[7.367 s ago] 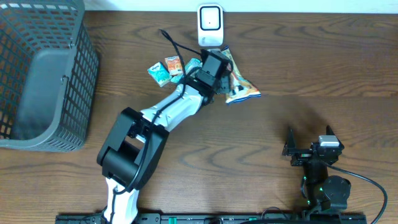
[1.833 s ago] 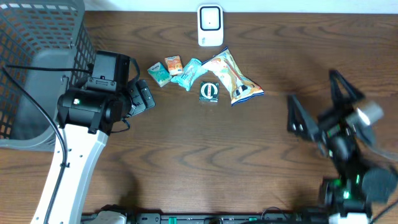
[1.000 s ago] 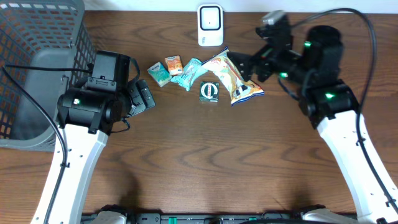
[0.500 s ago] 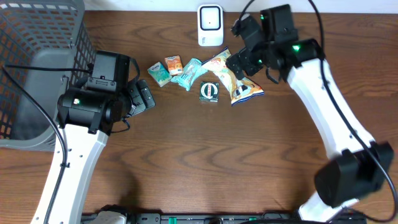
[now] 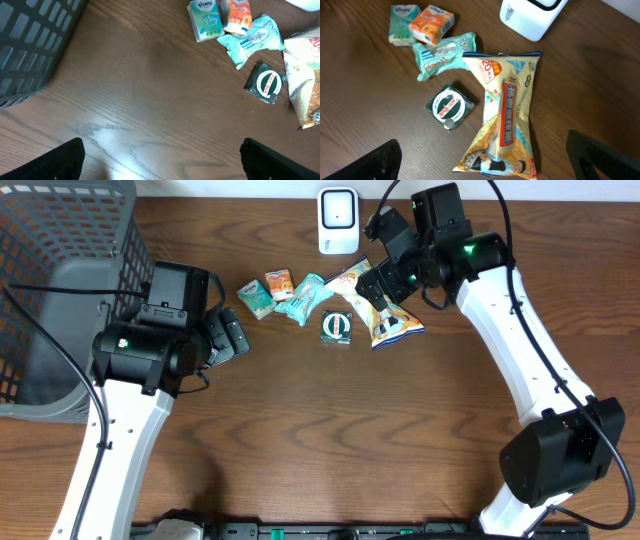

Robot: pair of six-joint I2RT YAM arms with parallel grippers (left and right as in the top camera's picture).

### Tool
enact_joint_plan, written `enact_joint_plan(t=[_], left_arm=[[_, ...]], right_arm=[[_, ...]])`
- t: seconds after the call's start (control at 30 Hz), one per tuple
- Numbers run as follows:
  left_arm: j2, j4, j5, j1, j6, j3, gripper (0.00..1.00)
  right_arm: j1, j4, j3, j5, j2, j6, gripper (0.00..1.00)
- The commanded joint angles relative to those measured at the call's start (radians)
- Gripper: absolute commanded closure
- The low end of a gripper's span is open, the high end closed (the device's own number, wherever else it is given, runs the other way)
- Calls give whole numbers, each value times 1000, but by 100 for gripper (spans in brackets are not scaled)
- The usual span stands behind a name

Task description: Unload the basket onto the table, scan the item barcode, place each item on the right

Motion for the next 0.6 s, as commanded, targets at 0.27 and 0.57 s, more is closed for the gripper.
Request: enact_joint_plan(t=[0.27,0.57], left_arm=[[-3,-4,-10,4,-2,3,2],[-3,-4,-10,4,-2,3,2]], right_arm=[[-5,22,19,7,-6,-10,1],[-60,90,19,62,47,156,1]])
